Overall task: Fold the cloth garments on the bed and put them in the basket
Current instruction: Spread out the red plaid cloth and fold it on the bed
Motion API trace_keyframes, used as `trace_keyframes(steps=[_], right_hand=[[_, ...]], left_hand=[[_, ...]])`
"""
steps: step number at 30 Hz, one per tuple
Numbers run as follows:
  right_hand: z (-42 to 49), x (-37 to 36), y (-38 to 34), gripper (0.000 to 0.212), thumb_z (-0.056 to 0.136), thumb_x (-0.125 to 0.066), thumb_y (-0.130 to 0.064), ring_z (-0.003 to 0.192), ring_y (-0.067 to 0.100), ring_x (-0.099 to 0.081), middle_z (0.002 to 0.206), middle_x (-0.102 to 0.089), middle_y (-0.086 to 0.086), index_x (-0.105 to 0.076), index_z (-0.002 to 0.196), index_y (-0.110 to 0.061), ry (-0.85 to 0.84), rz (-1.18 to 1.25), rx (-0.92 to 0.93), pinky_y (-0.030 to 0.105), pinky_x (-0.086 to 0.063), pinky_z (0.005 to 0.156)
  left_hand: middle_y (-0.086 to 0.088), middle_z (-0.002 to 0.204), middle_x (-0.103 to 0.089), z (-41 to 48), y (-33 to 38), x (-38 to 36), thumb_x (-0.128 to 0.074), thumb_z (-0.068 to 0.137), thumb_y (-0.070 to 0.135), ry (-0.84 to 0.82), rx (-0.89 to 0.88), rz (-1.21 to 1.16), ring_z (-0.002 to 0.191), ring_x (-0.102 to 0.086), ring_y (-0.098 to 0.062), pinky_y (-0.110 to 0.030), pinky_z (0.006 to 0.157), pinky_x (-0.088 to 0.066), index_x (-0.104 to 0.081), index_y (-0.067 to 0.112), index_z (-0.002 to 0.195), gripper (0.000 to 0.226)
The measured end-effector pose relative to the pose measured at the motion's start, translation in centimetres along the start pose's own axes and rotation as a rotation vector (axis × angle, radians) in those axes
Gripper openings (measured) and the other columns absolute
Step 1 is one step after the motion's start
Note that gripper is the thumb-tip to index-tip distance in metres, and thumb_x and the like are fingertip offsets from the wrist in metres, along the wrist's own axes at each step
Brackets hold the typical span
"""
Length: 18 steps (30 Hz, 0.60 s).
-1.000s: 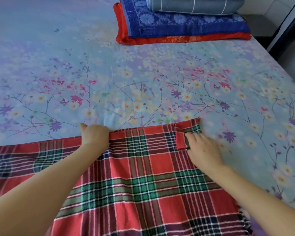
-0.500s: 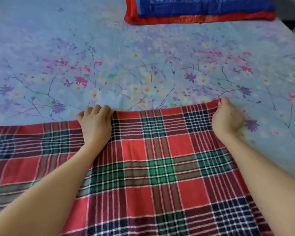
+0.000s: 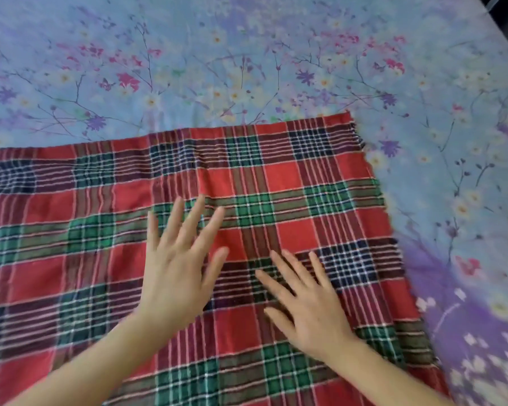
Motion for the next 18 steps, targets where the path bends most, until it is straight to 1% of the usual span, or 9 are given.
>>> trace_keyframes(steps=[2,5,7,9,11,13,14,17,18], right_hand=[[-1.8,0.5,7.1,0.053,0.098,-0.021,-0.053,0.141,0.023,-0.029,0.152,-0.030,0.003,-0.030,0.145,-0.030,0.045,-0.075,-0.246,0.052,-0.017,0.115],[-3.9,2.0,14.3,0.061,0.094,-0.011,-0.053,0.142,0.026,-0.025,0.153,-0.030,0.009,-0.028,0.147,-0.026,0.002,-0.148,-0.615,0.058,-0.017,0.113],[-5.4,2.9,13.3,0.067,0.090,-0.002,-0.051,0.143,0.030,-0.022,0.154,-0.028,0.011,-0.024,0.148,-0.026,-0.020,-0.126,-0.786,0.059,-0.012,0.113],[-7.6,3.3,9.2,0.063,0.093,-0.009,-0.048,0.139,0.035,-0.030,0.150,-0.034,0.015,-0.031,0.146,-0.023,0.033,-0.079,-0.808,0.060,-0.013,0.112],[-12.0,2.3,2.1,0.054,0.098,-0.018,-0.045,0.137,0.033,-0.035,0.149,-0.037,0.012,-0.037,0.144,-0.024,0.024,-0.076,-0.557,0.059,-0.019,0.112],[-18.8,-0.6,-2.0,0.052,0.099,-0.015,-0.044,0.139,0.029,-0.032,0.152,-0.029,0.007,-0.032,0.145,-0.027,-0.065,-0.114,-0.373,0.056,-0.022,0.111],[-23.1,-1.2,-1.7,0.053,0.099,-0.015,-0.045,0.139,0.028,-0.032,0.153,-0.028,0.007,-0.030,0.146,-0.025,-0.081,-0.112,-0.445,0.055,-0.023,0.111],[-33.3,-1.0,2.1,0.059,0.095,-0.018,-0.043,0.133,0.036,-0.039,0.144,-0.042,0.018,-0.041,0.142,-0.015,-0.038,-0.114,-0.946,0.058,-0.035,0.100],[-35.6,-0.9,2.1,0.060,0.095,-0.018,-0.042,0.131,0.037,-0.041,0.140,-0.046,0.021,-0.045,0.139,-0.011,-0.067,-0.093,-1.003,0.057,-0.038,0.096]], left_hand=[[-0.001,0.154,-0.026,-7.9,-0.4,-2.9,-0.012,0.095,0.059,-0.159,-0.047,0.123,0.146,-0.009,-0.024,-0.061,0.111,-0.013,-0.024,0.033,0.147,0.059],[-0.002,0.152,-0.029,-14.1,-6.5,-3.4,-0.010,0.092,0.060,-0.212,0.304,0.135,0.142,-0.017,-0.023,-0.060,0.110,-0.010,-0.033,0.027,0.145,0.066],[-0.005,0.152,-0.030,-17.0,-8.1,-2.4,-0.018,0.090,0.053,-0.242,0.482,0.113,0.141,-0.022,-0.025,-0.065,0.106,-0.013,-0.035,0.024,0.145,0.064],[-0.006,0.153,-0.029,-20.0,-8.3,-2.3,-0.019,0.089,0.049,-0.273,0.539,0.094,0.142,-0.022,-0.027,-0.068,0.104,-0.014,-0.032,0.025,0.145,0.063],[-0.003,0.155,-0.024,-24.5,-8.7,-1.5,-0.015,0.089,0.050,-0.296,0.614,0.106,0.143,-0.018,-0.025,-0.067,0.106,-0.012,-0.027,0.029,0.147,0.063],[-0.002,0.156,-0.021,-29.2,-9.2,-1.3,-0.014,0.089,0.050,-0.315,0.686,0.117,0.144,-0.016,-0.025,-0.066,0.107,-0.012,-0.025,0.031,0.147,0.062],[-0.003,0.156,-0.022,-31.9,-9.2,-0.8,-0.017,0.092,0.048,-0.306,0.721,0.117,0.143,-0.018,-0.027,-0.066,0.106,-0.013,-0.025,0.032,0.147,0.058],[-0.004,0.156,-0.021,-38.4,-9.2,0.2,-0.024,0.099,0.039,-0.289,0.818,0.160,0.143,-0.018,-0.027,-0.064,0.109,-0.012,-0.022,0.033,0.148,0.049],[-0.006,0.155,-0.024,-40.4,-9.0,0.8,-0.022,0.099,0.039,-0.305,0.842,0.128,0.143,-0.019,-0.028,-0.065,0.108,-0.012,-0.025,0.031,0.147,0.049]])
Point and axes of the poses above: each hand's wrist, its own z-axis towards the middle knuckle, its own x-axis out of the back of the hand, y = z × x, the point moved 7 cm from there along z, towards the middle knuckle
